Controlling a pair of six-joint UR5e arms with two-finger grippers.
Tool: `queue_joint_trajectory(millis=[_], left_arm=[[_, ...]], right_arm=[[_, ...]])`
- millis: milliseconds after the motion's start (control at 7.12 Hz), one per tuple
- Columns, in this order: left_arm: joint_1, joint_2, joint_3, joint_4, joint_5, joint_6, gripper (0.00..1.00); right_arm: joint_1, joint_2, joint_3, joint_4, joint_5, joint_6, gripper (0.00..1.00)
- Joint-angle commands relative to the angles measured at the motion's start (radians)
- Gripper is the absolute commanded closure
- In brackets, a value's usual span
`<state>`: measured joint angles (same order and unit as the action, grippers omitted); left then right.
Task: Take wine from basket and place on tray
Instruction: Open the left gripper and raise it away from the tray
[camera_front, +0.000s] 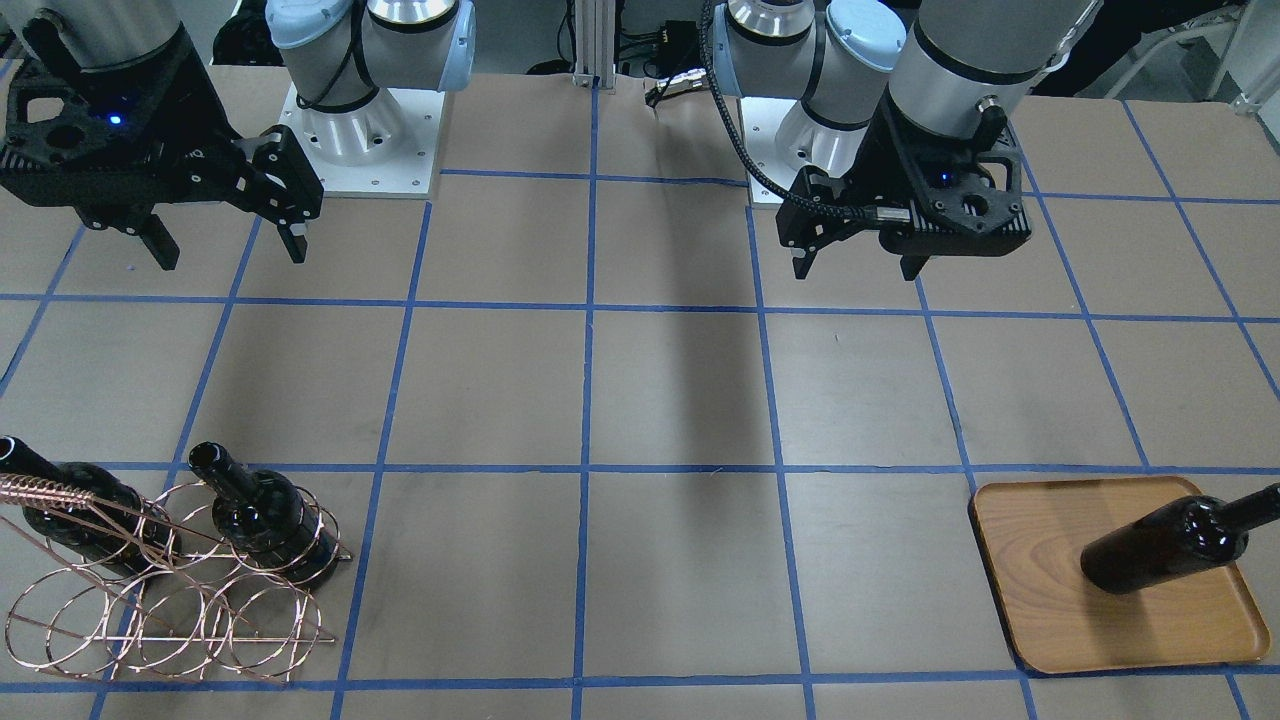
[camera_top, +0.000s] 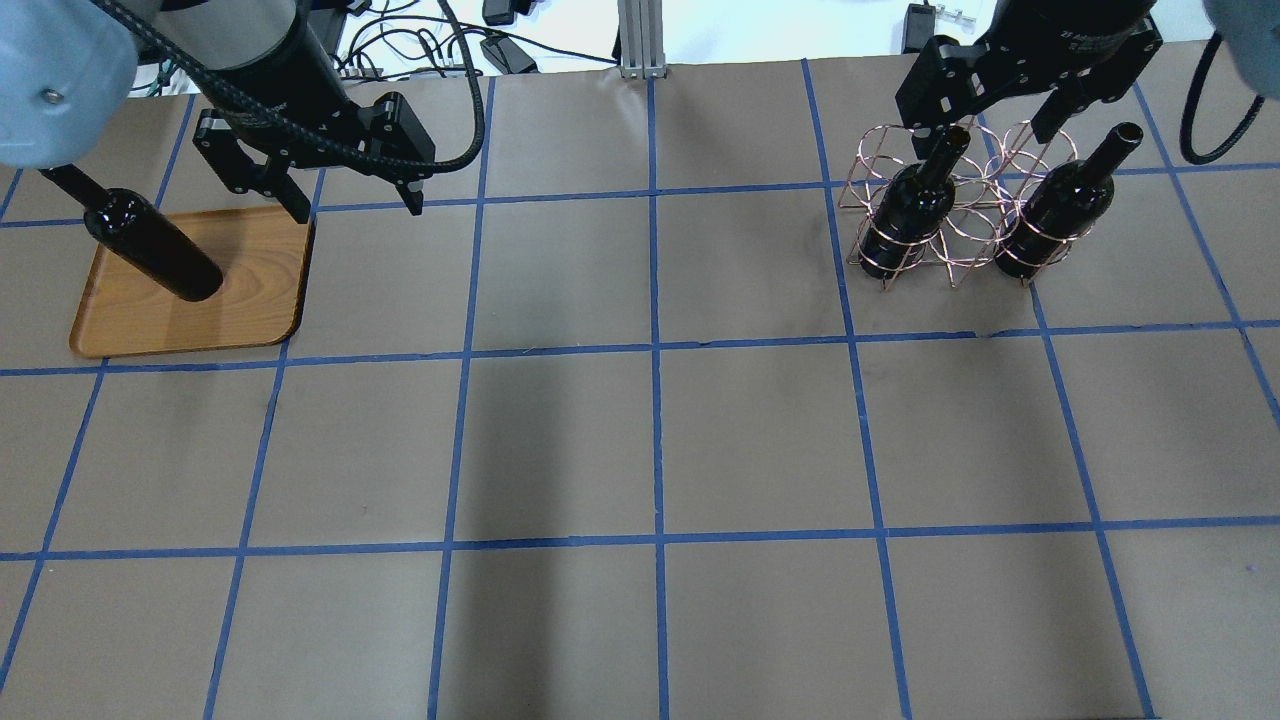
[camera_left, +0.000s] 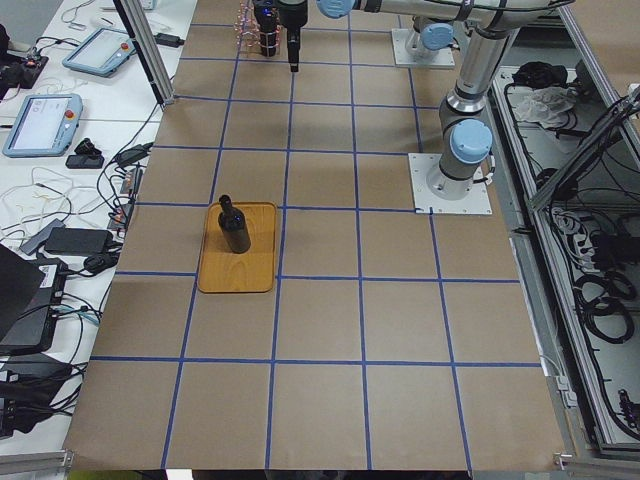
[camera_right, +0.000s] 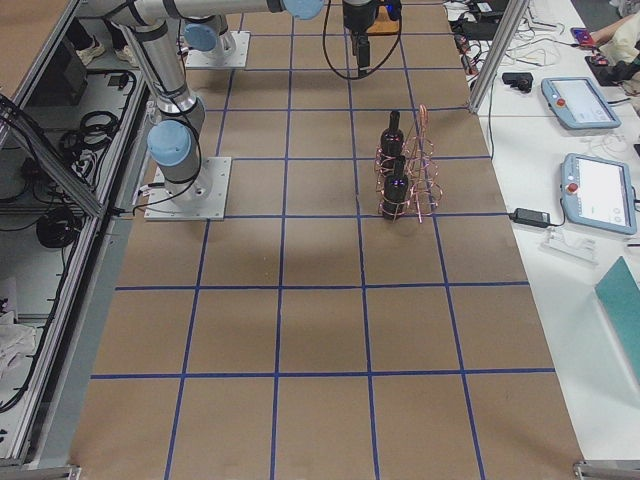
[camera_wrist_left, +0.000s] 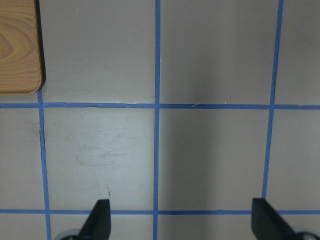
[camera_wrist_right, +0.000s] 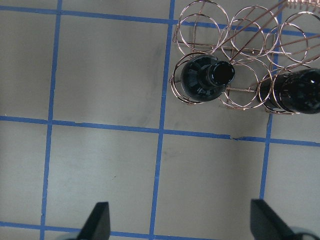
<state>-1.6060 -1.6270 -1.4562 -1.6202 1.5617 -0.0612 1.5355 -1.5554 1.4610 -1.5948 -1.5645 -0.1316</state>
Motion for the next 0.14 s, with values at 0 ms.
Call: queue_joint_trajectory(millis=[0], left_arm=[[0.0,0.007,-0.004,-0.001,0.001,0.001,0.0]], right_arm=[[0.0,0.0,0.001,-0.002,-0.002,0.0,0.0]])
